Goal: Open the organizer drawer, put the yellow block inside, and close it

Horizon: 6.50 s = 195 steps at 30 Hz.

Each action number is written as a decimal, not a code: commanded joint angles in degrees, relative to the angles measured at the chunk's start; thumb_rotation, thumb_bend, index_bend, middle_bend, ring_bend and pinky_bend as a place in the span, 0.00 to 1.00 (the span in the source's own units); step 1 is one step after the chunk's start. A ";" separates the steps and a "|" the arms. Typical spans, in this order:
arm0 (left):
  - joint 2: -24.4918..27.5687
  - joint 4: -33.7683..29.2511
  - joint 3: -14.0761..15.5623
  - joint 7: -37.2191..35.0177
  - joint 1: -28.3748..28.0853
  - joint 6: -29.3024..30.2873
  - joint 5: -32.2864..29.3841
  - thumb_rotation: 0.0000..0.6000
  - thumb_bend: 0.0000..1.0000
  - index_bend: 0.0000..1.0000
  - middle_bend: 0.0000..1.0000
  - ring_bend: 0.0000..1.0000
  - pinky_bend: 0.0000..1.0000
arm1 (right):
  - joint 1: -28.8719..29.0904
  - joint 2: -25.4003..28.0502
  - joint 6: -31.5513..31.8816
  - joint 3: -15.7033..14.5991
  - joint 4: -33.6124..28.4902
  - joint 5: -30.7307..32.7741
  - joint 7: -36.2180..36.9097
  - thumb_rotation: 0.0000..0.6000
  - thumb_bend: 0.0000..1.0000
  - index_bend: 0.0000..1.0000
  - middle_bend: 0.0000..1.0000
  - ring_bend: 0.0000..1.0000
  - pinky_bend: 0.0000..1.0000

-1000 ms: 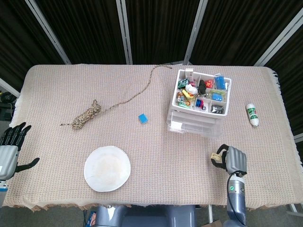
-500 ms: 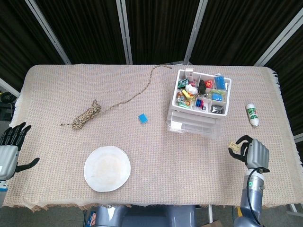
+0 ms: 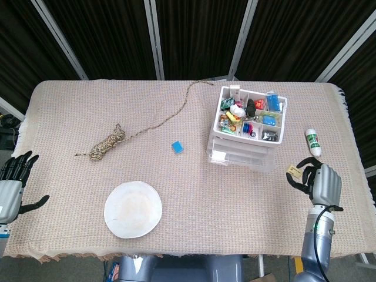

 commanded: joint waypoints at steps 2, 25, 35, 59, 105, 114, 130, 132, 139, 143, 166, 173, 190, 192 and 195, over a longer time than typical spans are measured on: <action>-0.17 0.37 -0.01 -0.46 -0.02 0.25 0.33 1.00 0.21 0.03 0.00 0.00 0.00 | 0.58 0.11 0.65 0.35 -1.75 -1.07 -0.67 1.00 0.15 0.63 0.83 0.77 0.48; -0.53 1.23 -0.06 -2.20 -0.05 0.96 1.11 1.00 0.21 0.03 0.00 0.00 0.00 | 9.26 -1.11 -1.71 3.66 -5.11 4.03 -10.69 1.00 0.15 0.63 0.83 0.77 0.48; -1.71 3.28 -0.51 -5.51 -0.09 2.95 2.68 1.00 0.21 0.03 0.00 0.00 0.00 | 12.07 -2.18 -1.03 4.28 -5.04 8.02 -13.59 1.00 0.15 0.63 0.83 0.77 0.48; -1.67 3.21 -0.46 -5.90 -0.11 2.90 2.43 1.00 0.21 0.03 0.00 0.00 0.00 | 16.55 -5.02 0.93 4.58 -1.03 10.45 -15.02 1.00 0.15 0.52 0.83 0.77 0.48; -1.44 2.84 -0.51 -6.79 -0.11 2.78 2.07 1.00 0.21 0.03 0.00 0.00 0.00 | 11.89 1.97 -4.89 -24.38 14.12 -35.25 -12.86 1.00 0.13 0.07 0.00 0.00 0.00; -1.50 2.62 -0.63 -7.10 -0.11 2.71 1.78 1.00 0.21 0.03 0.00 0.00 0.00 | 9.64 0.01 -3.46 -28.04 26.97 -45.51 -16.38 1.00 0.13 0.06 0.00 0.00 0.00; -1.39 2.49 -0.63 -7.23 -0.13 2.54 1.67 1.00 0.21 0.04 0.00 0.00 0.00 | 7.47 -3.02 -5.53 -28.19 33.18 -50.44 -18.08 1.00 0.13 0.06 0.00 0.00 0.00; -1.37 2.46 -0.62 -7.24 -0.14 2.50 1.66 1.00 0.21 0.04 0.00 0.00 0.00 | 7.38 -3.38 -6.12 -28.28 33.64 -50.89 -18.46 1.00 0.13 0.06 0.00 0.00 0.00; -1.39 2.36 -0.68 -6.99 -0.12 2.47 1.49 1.00 0.21 0.04 0.00 0.00 0.00 | 7.75 -4.76 -8.29 -27.03 34.31 -51.25 -19.90 1.00 0.13 0.08 0.00 0.00 0.00; -1.35 2.31 -0.69 -7.03 -0.13 2.41 1.43 1.00 0.21 0.04 0.00 0.00 0.00 | 7.77 -5.24 -10.02 -25.97 34.99 -49.93 -21.31 1.00 0.13 0.08 0.00 0.00 0.00; -1.21 1.99 -0.73 -7.03 -0.17 2.13 1.20 1.00 0.21 0.04 0.00 0.00 0.00 | 5.51 -6.87 -12.74 -24.23 35.60 -47.93 -24.90 1.00 0.13 0.09 0.00 0.00 0.00; -1.10 1.82 -0.74 -7.12 -0.24 1.84 1.00 1.00 0.21 0.04 0.00 0.00 0.00 | 5.49 -7.77 -14.10 -22.72 36.52 -45.95 -26.07 1.00 0.13 0.09 0.00 0.00 0.00; -0.94 1.59 -0.74 -7.31 -0.26 1.60 0.84 1.00 0.21 0.04 0.00 0.00 0.00 | 6.36 -9.24 -15.71 -18.68 37.70 -41.46 -28.06 1.00 0.13 0.09 0.00 0.00 0.00; -0.92 1.56 -0.73 -7.35 -0.26 1.58 0.83 1.00 0.21 0.05 0.00 0.00 0.00 | 6.47 -9.38 -15.98 -18.33 37.64 -40.90 -28.33 1.00 0.13 0.09 0.00 0.00 0.00; -0.92 1.56 -0.76 -7.37 -0.25 1.63 0.84 1.00 0.21 0.05 0.00 0.00 0.00 | 6.77 -9.69 -16.25 -17.86 37.65 -40.40 -28.83 1.00 0.13 0.09 0.00 0.00 0.00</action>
